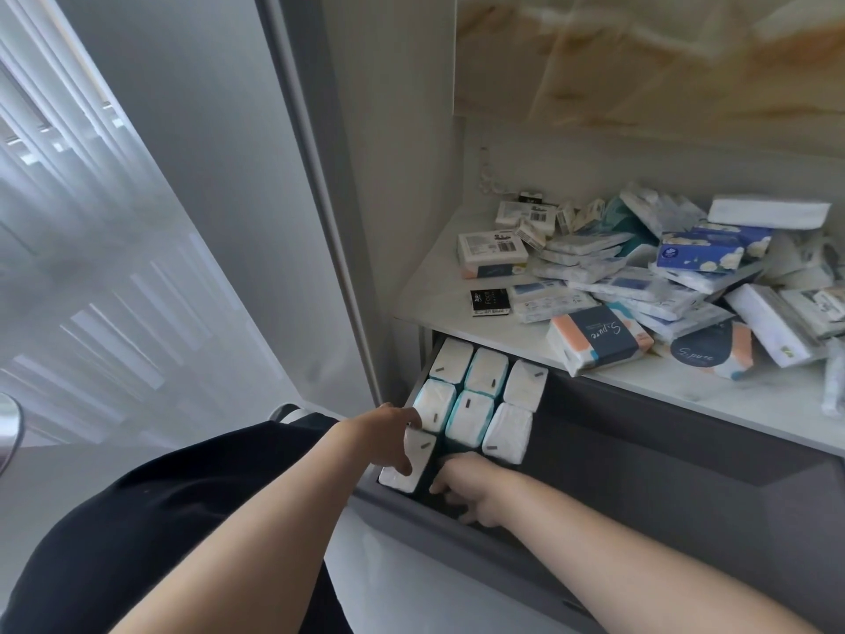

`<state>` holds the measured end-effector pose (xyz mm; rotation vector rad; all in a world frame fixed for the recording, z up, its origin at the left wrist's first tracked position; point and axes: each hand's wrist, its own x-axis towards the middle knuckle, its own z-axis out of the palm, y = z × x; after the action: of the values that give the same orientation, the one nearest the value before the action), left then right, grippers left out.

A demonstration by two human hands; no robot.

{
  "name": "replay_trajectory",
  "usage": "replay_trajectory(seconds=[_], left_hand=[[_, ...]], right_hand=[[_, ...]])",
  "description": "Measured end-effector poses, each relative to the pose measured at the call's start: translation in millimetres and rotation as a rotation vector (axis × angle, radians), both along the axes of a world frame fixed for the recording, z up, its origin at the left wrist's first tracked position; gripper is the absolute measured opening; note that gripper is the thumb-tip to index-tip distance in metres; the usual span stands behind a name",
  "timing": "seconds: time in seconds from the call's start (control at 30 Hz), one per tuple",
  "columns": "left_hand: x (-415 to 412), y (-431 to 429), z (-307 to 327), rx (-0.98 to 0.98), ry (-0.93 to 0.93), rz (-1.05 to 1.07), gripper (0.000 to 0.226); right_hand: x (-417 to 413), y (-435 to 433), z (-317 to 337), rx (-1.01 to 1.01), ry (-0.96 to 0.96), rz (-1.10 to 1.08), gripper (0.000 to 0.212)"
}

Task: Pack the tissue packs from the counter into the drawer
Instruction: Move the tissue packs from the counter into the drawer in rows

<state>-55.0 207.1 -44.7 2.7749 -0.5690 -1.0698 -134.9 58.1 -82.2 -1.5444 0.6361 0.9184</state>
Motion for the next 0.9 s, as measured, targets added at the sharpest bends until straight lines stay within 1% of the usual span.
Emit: replay_trajectory(seconds=[0.07, 0.17, 0.23, 0.33, 0.43, 0.57, 0.7, 0.83, 0.9], left_hand=[[2, -2, 1, 0.011, -0.001, -0.011, 0.074], [7, -7, 6, 0.078, -0.018, -0.055, 0.072], [13, -14, 16, 0.09, -0.05, -0.064, 0.069], [25, -36, 34, -0.037, -0.136, -0.035, 0.055], [32, -67, 54, -0.214, -0.238, -0.009, 0.044], [43, -112, 81, -0.447, -0.338, 0.06, 0.033], [67, -159, 99, -0.599, -0.36, 0.131, 0.029], [100, -205, 111, -0.658, -0.395, 0.145, 0.026], [118, -227, 113, -0.665, -0.401, 0.139, 0.028]], right_hand=[[0, -1, 1, 0.042, 0.006, 0.07, 0.047], [2, -2, 8, -0.049, -0.027, 0.21, 0.054], [7, -8, 18, -0.074, -0.03, 0.224, 0.047], [16, -29, 43, -0.065, -0.101, 0.15, 0.036], [27, -63, 73, -0.143, -0.324, 0.089, 0.027], [50, -118, 114, -0.353, -0.62, 0.036, 0.028], [78, -178, 143, -0.636, -0.837, 0.052, 0.031], [108, -234, 155, -0.958, -0.984, 0.174, 0.028], [124, -257, 156, -1.092, -1.008, 0.278, 0.034]])
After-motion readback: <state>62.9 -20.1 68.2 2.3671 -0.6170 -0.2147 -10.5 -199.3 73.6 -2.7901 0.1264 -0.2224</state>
